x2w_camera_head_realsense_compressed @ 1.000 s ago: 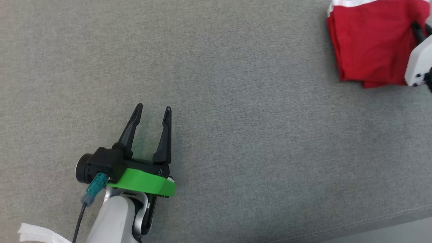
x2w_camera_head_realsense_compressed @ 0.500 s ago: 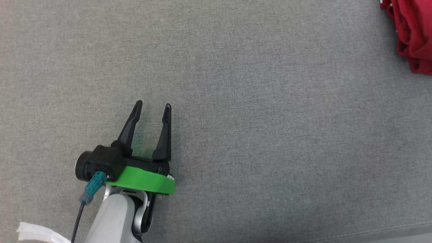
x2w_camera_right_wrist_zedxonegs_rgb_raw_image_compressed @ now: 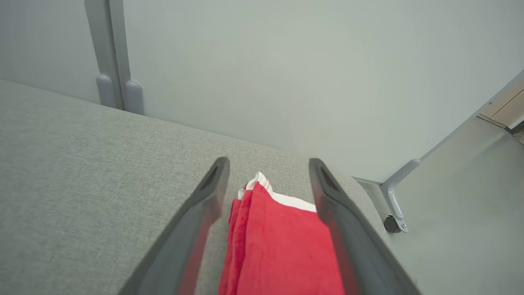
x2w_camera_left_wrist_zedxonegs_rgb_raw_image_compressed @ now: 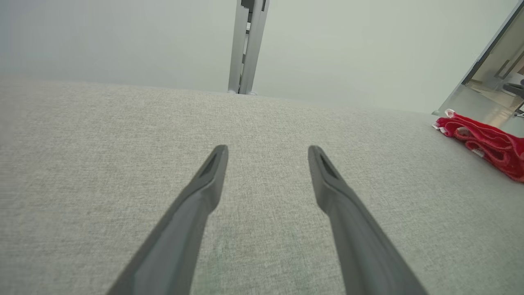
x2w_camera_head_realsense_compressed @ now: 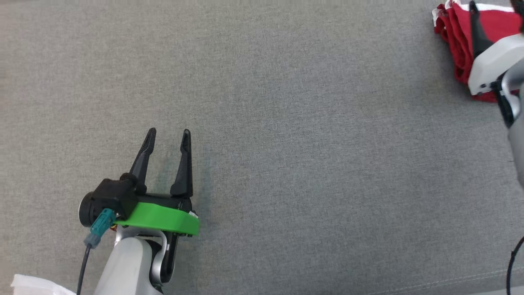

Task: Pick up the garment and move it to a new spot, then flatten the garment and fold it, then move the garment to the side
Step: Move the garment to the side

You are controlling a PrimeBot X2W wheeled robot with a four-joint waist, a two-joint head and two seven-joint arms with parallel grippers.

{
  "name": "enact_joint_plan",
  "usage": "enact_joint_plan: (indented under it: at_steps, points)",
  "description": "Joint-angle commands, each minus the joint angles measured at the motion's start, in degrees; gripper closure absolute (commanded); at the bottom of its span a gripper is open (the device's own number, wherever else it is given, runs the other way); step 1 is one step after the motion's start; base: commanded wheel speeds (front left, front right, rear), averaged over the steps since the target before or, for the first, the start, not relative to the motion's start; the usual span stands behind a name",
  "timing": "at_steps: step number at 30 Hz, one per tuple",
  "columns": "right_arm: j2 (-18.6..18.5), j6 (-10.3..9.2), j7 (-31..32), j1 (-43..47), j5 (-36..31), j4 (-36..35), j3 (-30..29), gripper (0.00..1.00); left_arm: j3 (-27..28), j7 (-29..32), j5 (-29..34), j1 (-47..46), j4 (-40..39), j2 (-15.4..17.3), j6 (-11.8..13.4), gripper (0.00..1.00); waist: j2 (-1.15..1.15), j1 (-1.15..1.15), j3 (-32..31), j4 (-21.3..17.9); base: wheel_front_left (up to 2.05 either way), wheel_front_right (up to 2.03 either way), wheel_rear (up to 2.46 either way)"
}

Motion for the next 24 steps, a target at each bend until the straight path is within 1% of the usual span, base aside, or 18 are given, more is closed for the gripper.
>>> enact_joint_plan:
  at_steps: [1,3,10,17,22,24]
  points:
    - [1.3,-0.09,-0.69,1.49,-0.02,-0.67,0.5,0.0,0.98,-0.03,0.29,0.06,0.63,0.33,-0.27,0.0,0.0,0.0,-3.44,0.01,0.0,0.0,0.0]
    - [3.42,-0.09,-1.21,2.75,0.25,-1.35,1.11,0.0,2.13,-0.03,0.2,0.15,1.66,0.54,-0.27,0.0,0.0,0.0,-5.36,0.27,0.0,0.0,0.0]
    - [8.48,-0.09,-1.66,9.1,1.93,-5.39,1.57,0.0,6.23,-0.03,-0.47,3.07,4.15,0.44,-0.28,0.0,0.0,0.0,-11.48,1.82,0.0,0.0,0.0]
    - [13.59,-0.09,-1.71,23.66,2.23,-14.12,-1.8,0.0,8.77,-0.03,-0.73,9.77,6.14,0.2,-0.27,0.0,0.0,0.0,-17.79,3.73,0.0,0.0,0.0]
    - [16.3,-0.09,-1.72,34.45,-1.31,-21.43,-5.39,0.0,8.67,-0.03,-0.73,14.06,6.53,0.12,-0.27,0.0,0.0,0.0,-20.72,4.78,0.0,0.0,0.0]
    - [16.79,-0.09,-1.72,37.99,-2.07,-24.17,-6.04,0.0,8.45,-0.03,-0.99,15.42,6.36,0.1,-0.27,0.0,0.0,0.0,-21.42,4.82,0.0,0.0,0.0]
